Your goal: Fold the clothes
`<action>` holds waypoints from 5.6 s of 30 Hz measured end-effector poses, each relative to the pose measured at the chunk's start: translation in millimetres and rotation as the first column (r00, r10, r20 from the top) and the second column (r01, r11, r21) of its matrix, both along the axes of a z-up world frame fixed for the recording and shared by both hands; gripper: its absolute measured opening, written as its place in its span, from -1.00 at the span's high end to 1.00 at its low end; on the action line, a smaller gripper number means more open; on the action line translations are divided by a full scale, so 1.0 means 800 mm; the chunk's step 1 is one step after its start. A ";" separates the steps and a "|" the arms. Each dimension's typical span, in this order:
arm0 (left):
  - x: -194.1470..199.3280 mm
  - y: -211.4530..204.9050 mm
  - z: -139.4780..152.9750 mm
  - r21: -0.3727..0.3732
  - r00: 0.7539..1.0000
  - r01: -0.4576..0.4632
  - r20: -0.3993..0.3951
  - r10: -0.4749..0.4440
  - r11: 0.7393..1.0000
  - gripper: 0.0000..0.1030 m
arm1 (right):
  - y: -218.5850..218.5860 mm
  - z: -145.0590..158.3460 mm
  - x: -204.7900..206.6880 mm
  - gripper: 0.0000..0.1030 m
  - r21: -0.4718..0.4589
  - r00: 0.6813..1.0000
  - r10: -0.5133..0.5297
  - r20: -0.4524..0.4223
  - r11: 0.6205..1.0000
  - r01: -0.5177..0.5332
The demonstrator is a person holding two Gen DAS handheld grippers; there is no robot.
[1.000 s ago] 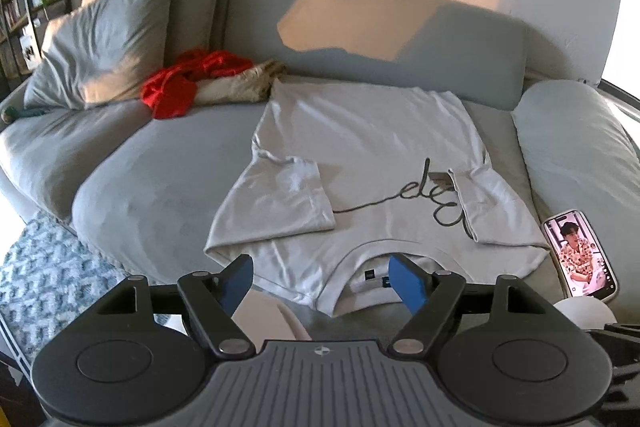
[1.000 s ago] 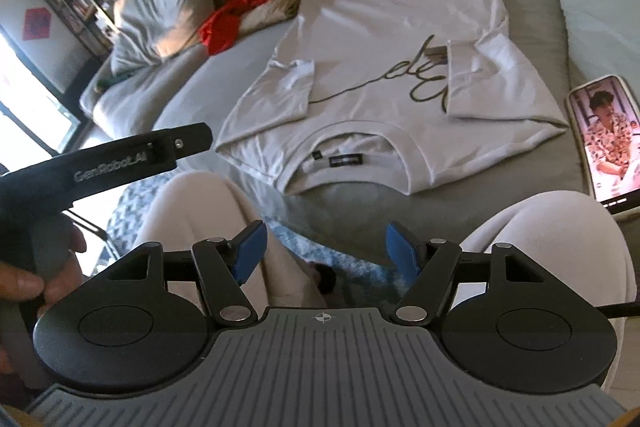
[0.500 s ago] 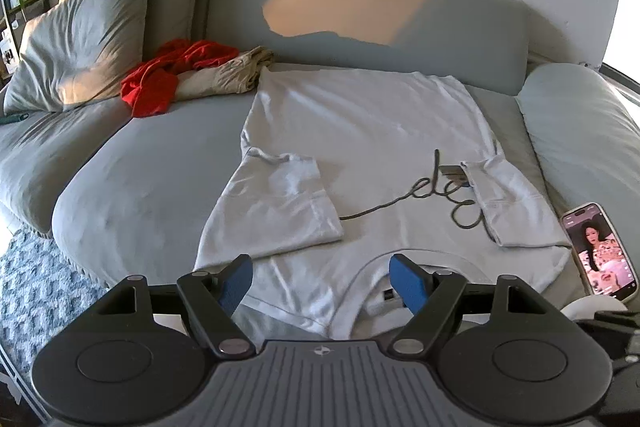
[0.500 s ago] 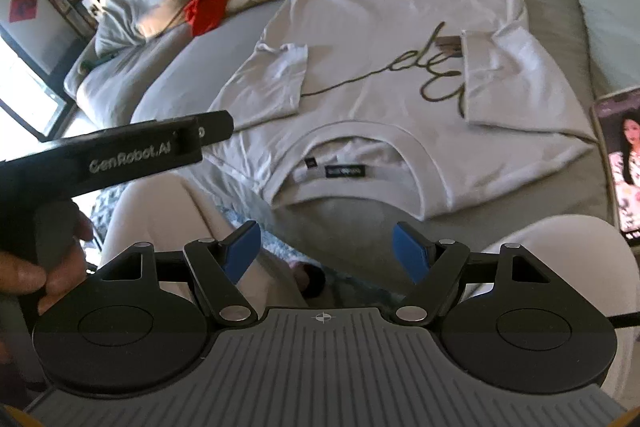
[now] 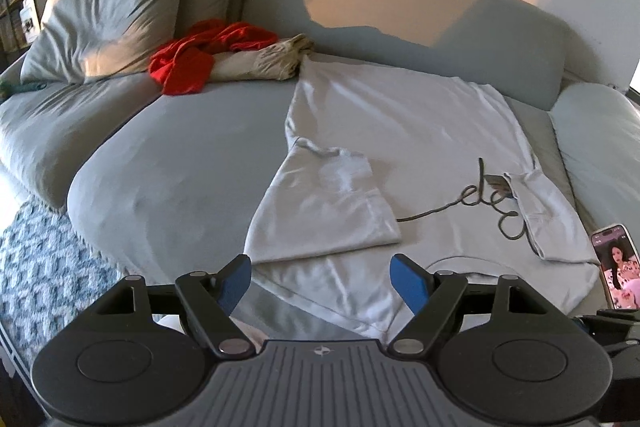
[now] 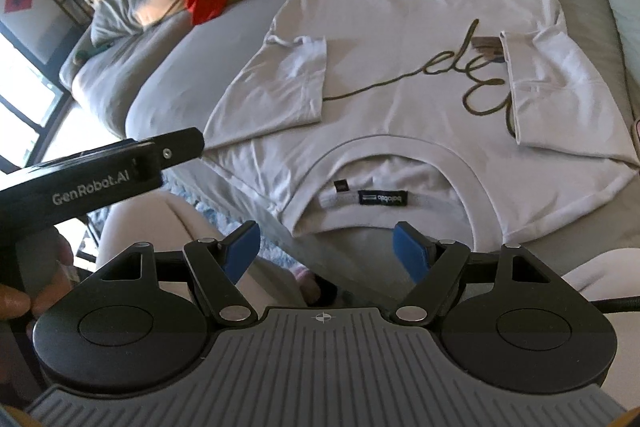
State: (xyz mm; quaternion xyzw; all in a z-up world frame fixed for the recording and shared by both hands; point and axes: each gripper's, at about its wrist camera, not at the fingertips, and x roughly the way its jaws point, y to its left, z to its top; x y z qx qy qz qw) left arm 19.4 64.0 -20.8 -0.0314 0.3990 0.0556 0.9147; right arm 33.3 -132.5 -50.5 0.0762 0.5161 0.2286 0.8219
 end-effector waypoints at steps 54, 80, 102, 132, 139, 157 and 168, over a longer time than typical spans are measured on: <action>0.520 0.184 -0.136 -0.499 0.999 -0.034 -0.034 0.019 0.866 -0.08 | -0.246 -0.068 0.475 -0.27 0.276 0.846 -0.532 -0.045 0.807 0.522; 0.597 0.178 -0.149 -0.551 0.998 0.000 0.052 0.034 0.835 0.18 | -0.219 -0.141 0.642 0.85 0.168 0.884 -0.461 0.077 0.880 0.444; 0.585 0.219 -0.162 -0.661 0.995 -0.055 0.025 0.095 0.748 0.35 | -0.273 -0.165 0.621 0.51 0.379 0.808 -0.579 -0.111 0.727 0.573; 0.453 0.206 -0.043 -0.587 0.960 0.168 0.280 0.004 0.792 0.98 | -0.244 -0.050 0.499 0.95 0.233 0.791 -0.573 0.215 0.817 0.528; 0.337 0.158 0.007 -0.620 0.963 0.166 0.268 0.008 0.767 0.98 | -0.287 -0.008 0.357 0.95 0.338 0.760 -0.641 0.105 0.742 0.579; 0.120 0.100 -0.072 -0.356 0.993 -0.094 0.028 0.111 0.930 0.82 | -0.289 -0.088 0.028 0.95 0.321 0.752 -0.652 -0.094 0.695 0.643; 0.071 0.089 -0.031 -0.272 0.989 -0.066 0.112 0.100 0.960 0.32 | -0.308 -0.042 0.011 0.08 0.257 0.757 -0.650 -0.063 0.722 0.642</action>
